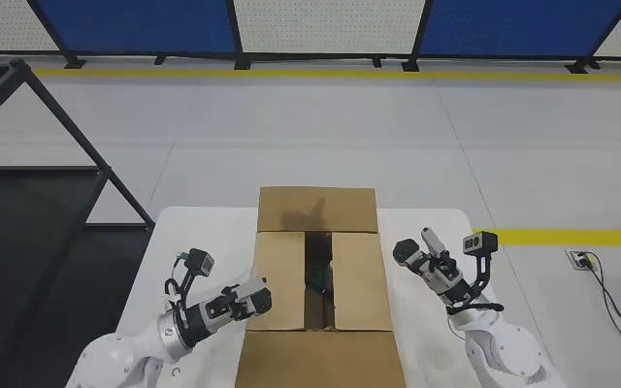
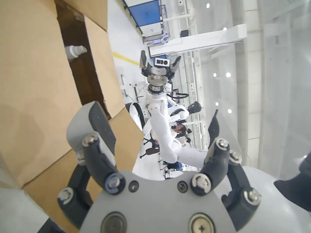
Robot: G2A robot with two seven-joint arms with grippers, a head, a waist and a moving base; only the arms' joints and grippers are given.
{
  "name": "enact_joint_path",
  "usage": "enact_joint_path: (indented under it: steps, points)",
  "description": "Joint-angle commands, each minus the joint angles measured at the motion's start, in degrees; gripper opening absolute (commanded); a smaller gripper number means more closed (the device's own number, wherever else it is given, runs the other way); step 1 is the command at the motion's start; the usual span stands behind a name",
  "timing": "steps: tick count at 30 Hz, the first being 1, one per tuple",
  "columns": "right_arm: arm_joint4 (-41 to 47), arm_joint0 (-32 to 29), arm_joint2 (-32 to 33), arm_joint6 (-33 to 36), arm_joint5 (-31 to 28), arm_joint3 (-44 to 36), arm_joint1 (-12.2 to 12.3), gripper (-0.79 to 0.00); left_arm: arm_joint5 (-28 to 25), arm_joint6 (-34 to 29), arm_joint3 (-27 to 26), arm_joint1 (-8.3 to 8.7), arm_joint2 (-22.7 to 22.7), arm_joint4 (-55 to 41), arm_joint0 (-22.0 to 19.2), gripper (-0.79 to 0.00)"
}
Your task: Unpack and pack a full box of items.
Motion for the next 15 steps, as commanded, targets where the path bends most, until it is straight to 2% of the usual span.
enact_joint_path:
  steps: [1,8,15]
  points:
    - [-0.1,-1.5,0.9,0.1,0.0,-0.4,0.1,0.0,0.4,1.3,1.8,-0.19,3.4,3.9,-2.6,0.0]
    - [-0.3,-6.0,2.6,0.9,-1.1,-2.0,0.3,0.0,2.3,3.5,9.8,-1.51,13.5,7.0,-10.9,0.0]
    - [-1.4,-9.1,3.9,-0.4,-0.8,-3.6,0.3,0.0,2.3,5.0,15.8,-3.08,21.2,8.1,-16.9,0.0]
